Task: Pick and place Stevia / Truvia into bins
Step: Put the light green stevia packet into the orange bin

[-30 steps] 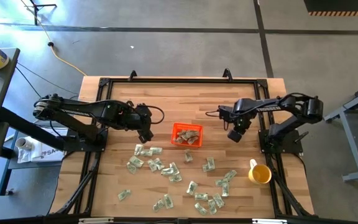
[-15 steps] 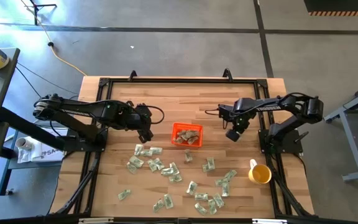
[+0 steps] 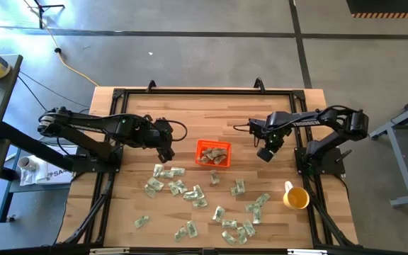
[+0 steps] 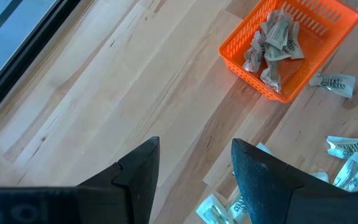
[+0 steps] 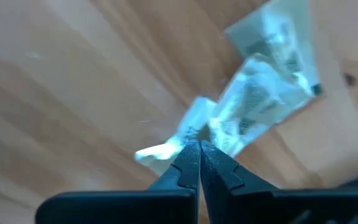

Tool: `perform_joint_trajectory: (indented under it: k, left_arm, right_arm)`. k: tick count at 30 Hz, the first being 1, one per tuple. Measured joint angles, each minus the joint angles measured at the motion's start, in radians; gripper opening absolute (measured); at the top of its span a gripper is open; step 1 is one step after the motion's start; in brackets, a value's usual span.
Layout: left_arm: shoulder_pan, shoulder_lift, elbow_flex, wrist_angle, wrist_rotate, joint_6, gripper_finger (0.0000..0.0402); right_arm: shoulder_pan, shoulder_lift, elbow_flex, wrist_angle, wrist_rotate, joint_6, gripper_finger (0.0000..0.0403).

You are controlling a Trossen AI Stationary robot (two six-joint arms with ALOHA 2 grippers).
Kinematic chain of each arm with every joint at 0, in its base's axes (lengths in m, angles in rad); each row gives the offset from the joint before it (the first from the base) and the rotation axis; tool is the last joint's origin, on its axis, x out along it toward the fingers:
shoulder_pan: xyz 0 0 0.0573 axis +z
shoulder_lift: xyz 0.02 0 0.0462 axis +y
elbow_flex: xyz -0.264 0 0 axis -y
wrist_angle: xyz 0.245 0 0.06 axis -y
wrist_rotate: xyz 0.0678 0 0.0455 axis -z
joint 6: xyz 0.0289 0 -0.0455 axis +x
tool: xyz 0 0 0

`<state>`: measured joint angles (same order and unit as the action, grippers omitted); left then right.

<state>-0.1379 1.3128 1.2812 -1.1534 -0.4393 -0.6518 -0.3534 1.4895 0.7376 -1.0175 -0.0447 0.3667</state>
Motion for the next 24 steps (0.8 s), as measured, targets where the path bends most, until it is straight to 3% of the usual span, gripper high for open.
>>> perform_joint_trajectory:
  k: [9, 17, 20, 24]
  left_arm:
    - [0.000, 0.000, 0.000, 0.000, 0.000, 0.000, 0.0232]
    - [0.000, 0.000, 0.000, -0.001, 0.000, 0.015, 0.0232]
    - [0.000, 0.000, 0.000, -0.001, 0.000, 0.020, 0.0232]
    - [0.000, 0.000, 0.000, -0.001, 0.000, 0.022, 0.0232]
  right_arm:
    - [0.000, -0.015, 0.001, 0.039, -0.013, 0.043, 0.0000]
    - [0.001, -0.102, 0.051, 0.004, 0.095, 0.113, 0.0005]
    - [-0.002, -0.110, 0.051, -0.050, 0.092, 0.105, 0.0031]
    - [-0.002, -0.110, 0.014, -0.100, 0.064, 0.100, 0.0102]
